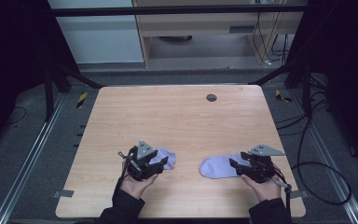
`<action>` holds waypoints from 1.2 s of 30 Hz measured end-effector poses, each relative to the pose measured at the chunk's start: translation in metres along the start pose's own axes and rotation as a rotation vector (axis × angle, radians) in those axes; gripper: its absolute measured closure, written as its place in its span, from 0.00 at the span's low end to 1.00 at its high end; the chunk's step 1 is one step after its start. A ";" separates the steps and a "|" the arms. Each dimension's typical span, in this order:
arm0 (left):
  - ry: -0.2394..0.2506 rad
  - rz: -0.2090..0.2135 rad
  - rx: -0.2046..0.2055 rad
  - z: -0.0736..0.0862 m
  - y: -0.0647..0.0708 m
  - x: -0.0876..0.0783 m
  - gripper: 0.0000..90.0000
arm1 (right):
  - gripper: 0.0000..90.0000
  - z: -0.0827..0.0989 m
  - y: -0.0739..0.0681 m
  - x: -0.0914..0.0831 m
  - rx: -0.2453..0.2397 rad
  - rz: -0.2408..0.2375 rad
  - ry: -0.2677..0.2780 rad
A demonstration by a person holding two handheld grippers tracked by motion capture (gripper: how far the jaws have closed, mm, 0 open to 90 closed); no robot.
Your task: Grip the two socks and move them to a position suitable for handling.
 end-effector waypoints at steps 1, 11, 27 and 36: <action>0.000 0.000 0.000 0.000 0.000 0.000 0.56 | 0.49 0.000 0.000 0.000 0.000 0.000 0.000; -0.031 0.043 0.045 -0.004 0.035 0.031 0.56 | 0.58 0.025 0.021 -0.005 0.012 0.043 -0.055; -0.106 0.064 0.071 0.009 0.076 0.087 0.59 | 0.67 0.047 0.043 0.010 0.026 0.086 -0.148; -0.149 0.062 0.089 0.018 0.089 0.105 0.68 | 0.74 0.053 0.042 0.024 0.020 0.056 -0.204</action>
Point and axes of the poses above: each handheld gripper's, and its own axes: x roughly forward along the jaws, z roughly out of its underside, y roughly to its right, the point moved 7 cm from there along x, roughly forward along the jaws, and after that the axes turned 12 degrees about -x, right-handed, at the moved point
